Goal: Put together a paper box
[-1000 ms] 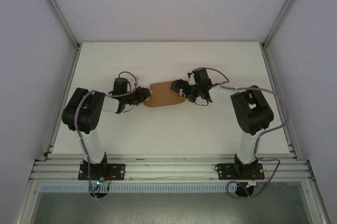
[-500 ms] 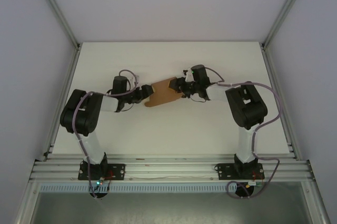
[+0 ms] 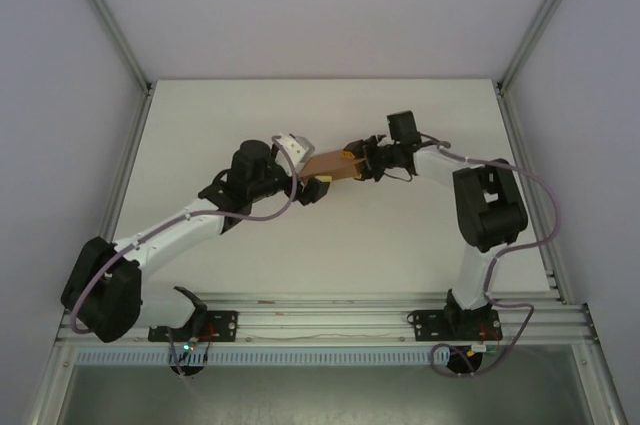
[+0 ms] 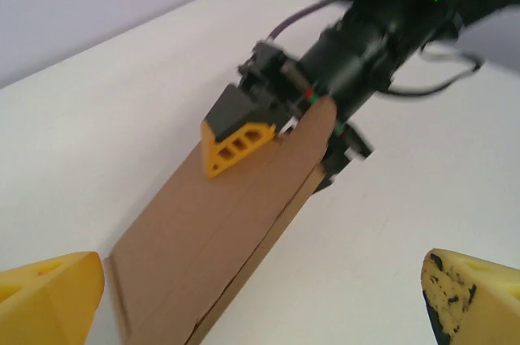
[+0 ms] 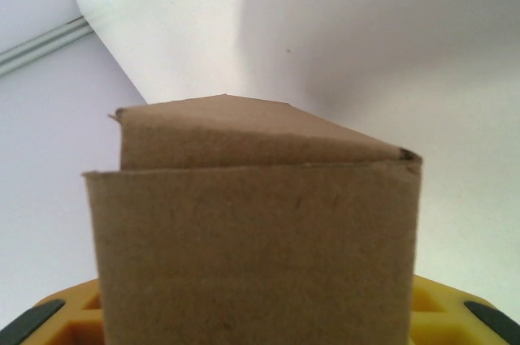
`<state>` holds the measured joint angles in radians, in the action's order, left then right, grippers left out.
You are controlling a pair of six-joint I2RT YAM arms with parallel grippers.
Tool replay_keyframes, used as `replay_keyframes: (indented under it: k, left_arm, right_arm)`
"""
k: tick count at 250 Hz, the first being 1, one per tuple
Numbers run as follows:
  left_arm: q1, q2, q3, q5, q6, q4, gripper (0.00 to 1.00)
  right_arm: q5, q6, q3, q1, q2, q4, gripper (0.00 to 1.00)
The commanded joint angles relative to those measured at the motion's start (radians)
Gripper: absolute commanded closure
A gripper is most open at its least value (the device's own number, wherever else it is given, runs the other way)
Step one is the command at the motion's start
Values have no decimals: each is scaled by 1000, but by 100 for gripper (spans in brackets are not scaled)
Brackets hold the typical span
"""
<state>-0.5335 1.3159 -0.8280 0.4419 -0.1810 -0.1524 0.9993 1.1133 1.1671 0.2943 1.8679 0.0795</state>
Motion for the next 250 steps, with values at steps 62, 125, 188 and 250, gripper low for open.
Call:
replay_keyframes:
  k: [62,125,188,250]
  left_arm:
    - [-100,155,-222,-286,-632,424,0]
    - [-102,200,-231,-364,-707,385,0]
    - [-103,244,-273,-395,-695,373,13]
    - [-103,224,-261,-391,-686,323,39]
  right_arm:
    - [189,160,62,-3,-50,178,62]
    - [231,158,53,-4,-75,216,62]
    - [234,95,52,2,-125,305,60]
    - [235,82,40,8,-164,311,57]
